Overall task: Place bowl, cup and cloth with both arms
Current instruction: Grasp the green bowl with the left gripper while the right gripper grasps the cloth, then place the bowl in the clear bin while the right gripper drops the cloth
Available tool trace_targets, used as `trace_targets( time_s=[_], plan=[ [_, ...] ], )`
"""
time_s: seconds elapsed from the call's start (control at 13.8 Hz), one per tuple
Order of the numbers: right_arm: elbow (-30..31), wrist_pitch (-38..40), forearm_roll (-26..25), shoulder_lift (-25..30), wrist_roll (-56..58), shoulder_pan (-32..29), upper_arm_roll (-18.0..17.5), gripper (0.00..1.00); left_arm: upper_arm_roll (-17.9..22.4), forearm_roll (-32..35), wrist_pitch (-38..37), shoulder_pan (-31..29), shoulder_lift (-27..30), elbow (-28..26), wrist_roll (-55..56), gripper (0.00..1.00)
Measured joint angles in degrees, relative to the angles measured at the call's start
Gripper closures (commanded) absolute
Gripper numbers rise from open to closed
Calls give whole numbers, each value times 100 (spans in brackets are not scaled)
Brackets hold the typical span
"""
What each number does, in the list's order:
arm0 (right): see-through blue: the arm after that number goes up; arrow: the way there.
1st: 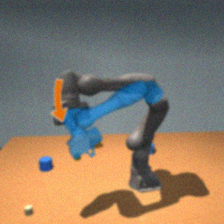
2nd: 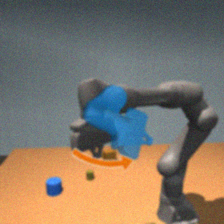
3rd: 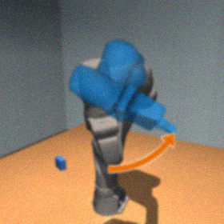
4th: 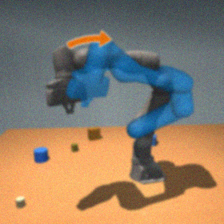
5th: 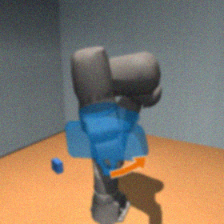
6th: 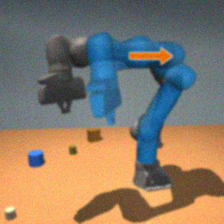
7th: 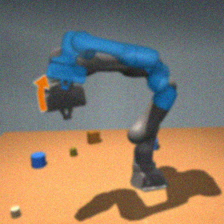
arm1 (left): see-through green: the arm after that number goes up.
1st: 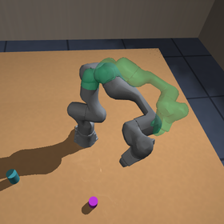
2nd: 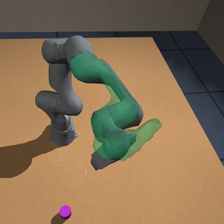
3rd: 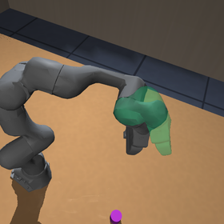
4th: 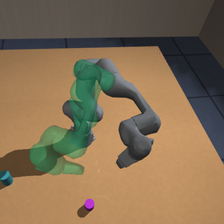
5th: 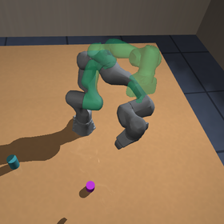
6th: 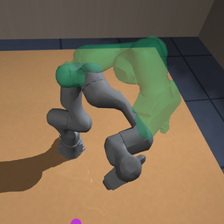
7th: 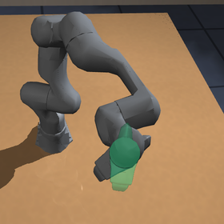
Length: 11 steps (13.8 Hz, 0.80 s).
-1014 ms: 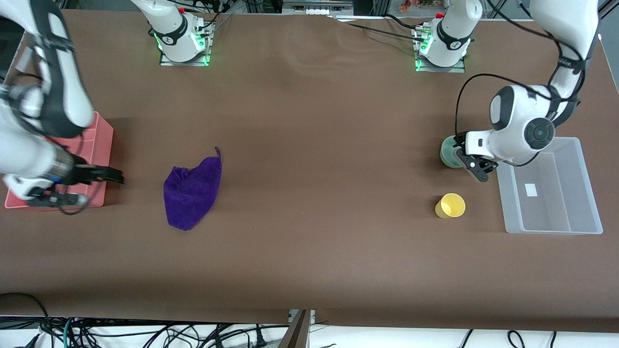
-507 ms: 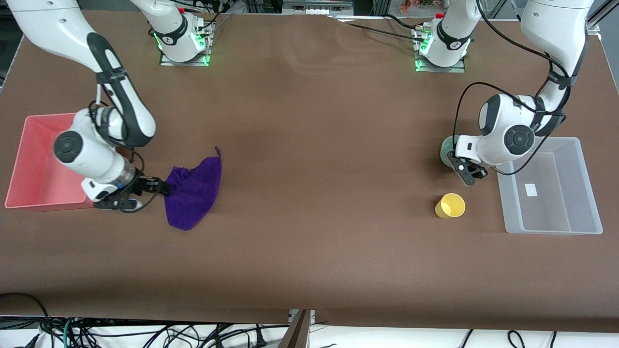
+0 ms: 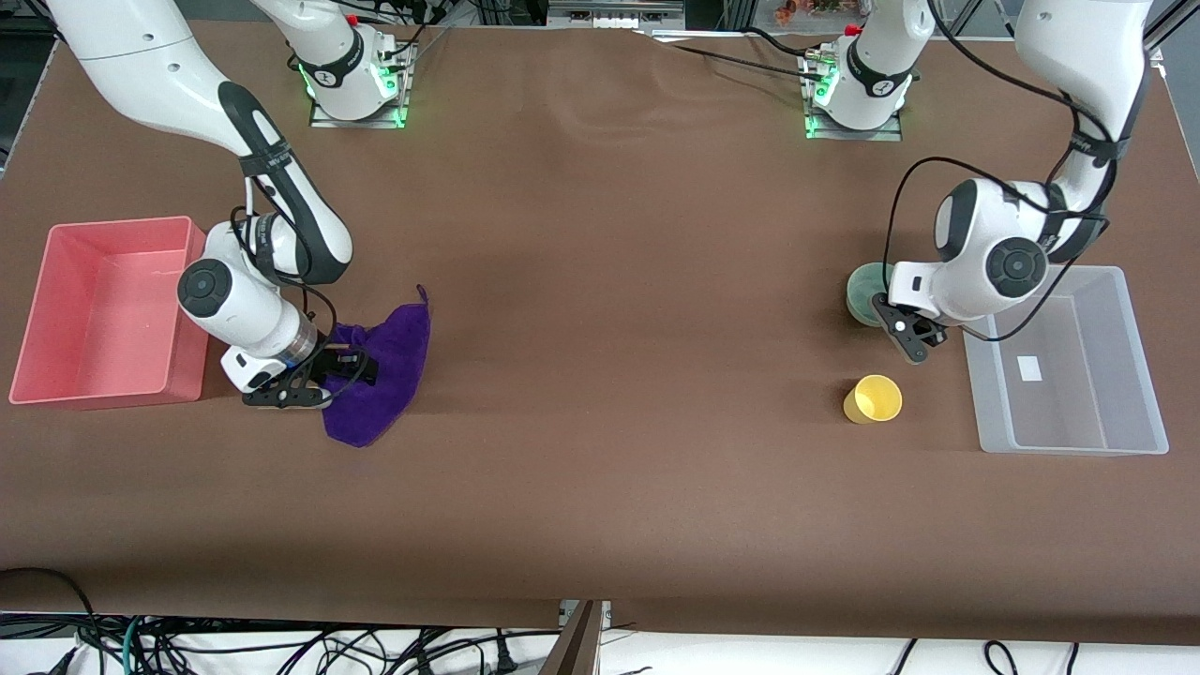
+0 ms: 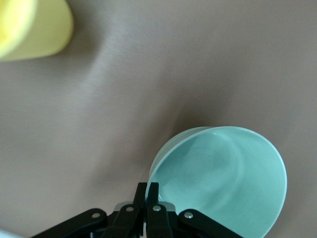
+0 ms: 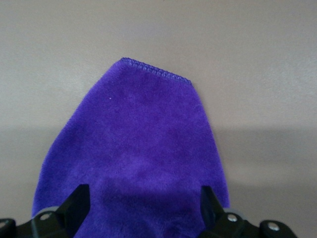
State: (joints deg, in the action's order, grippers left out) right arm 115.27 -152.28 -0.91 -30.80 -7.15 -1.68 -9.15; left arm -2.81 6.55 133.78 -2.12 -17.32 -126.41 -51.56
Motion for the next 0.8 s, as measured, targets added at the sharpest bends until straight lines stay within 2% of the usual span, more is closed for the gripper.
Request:
trace_targets(
  time_s=[0.14,0.22,0.36,0.65,0.8],
  plan=[
    [187,-322,-1,-40,18,1,0,84,-1,0,-761,-1,324,382,-47,100],
    [245,-397,-1,-54,42,3,0,100,1,0,-1187,-4,462,655,-106,100],
    [276,-432,-2,-65,194,4,0,100,53,59,-1734,-31,605,1173,-381,100],
    [175,-379,-4,-4,435,3,1,100,506,918,-1781,-286,497,1583,-1313,100],
    [-247,506,-4,161,641,-17,29,100,751,1160,-1316,-550,290,1609,-1806,100]
  ],
)
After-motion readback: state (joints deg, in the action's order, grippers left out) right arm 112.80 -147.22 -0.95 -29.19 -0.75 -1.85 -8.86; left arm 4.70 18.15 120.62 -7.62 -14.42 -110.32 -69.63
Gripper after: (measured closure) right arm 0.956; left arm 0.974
